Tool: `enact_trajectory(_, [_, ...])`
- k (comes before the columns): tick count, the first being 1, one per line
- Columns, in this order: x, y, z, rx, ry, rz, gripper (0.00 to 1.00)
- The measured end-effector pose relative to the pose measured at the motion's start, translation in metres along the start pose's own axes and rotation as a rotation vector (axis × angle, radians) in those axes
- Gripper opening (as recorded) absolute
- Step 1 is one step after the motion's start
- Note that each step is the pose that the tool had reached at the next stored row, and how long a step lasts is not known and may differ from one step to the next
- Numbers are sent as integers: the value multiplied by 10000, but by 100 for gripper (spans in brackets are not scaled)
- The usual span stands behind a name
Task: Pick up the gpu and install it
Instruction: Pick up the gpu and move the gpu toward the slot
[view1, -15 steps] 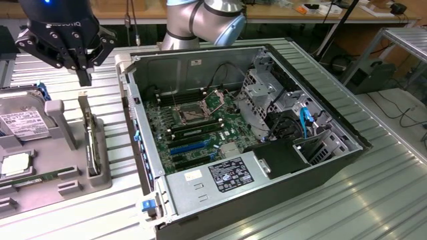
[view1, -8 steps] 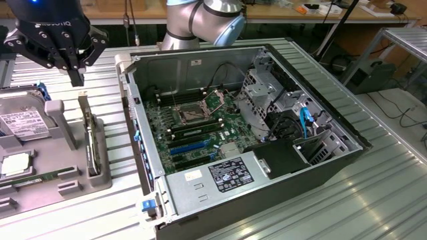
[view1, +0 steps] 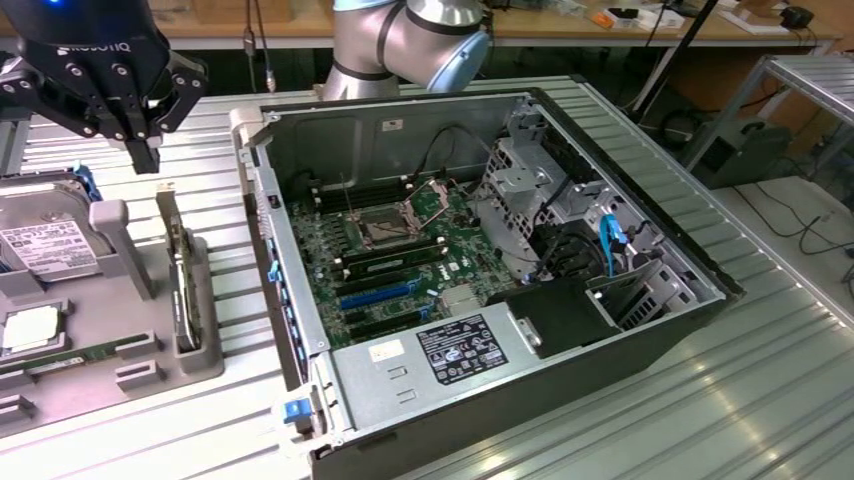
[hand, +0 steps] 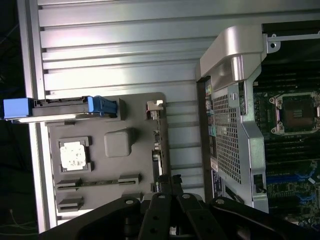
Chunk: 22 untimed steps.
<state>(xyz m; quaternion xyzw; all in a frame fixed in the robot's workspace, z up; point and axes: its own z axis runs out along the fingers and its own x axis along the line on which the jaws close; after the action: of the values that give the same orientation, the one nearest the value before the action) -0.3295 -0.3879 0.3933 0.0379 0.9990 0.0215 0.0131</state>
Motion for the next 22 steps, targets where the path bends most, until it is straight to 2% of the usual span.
enact_trajectory(11, [0, 0, 0, 0, 0, 0, 11])
enact_trajectory(13, [0, 0, 0, 0, 0, 0, 24])
enact_trajectory(14, [0, 0, 0, 0, 1, 0, 24])
enact_trajectory(16, [0, 0, 0, 1, 1, 0, 36])
enact_trajectory(22, [0, 0, 0, 1, 0, 0, 36])
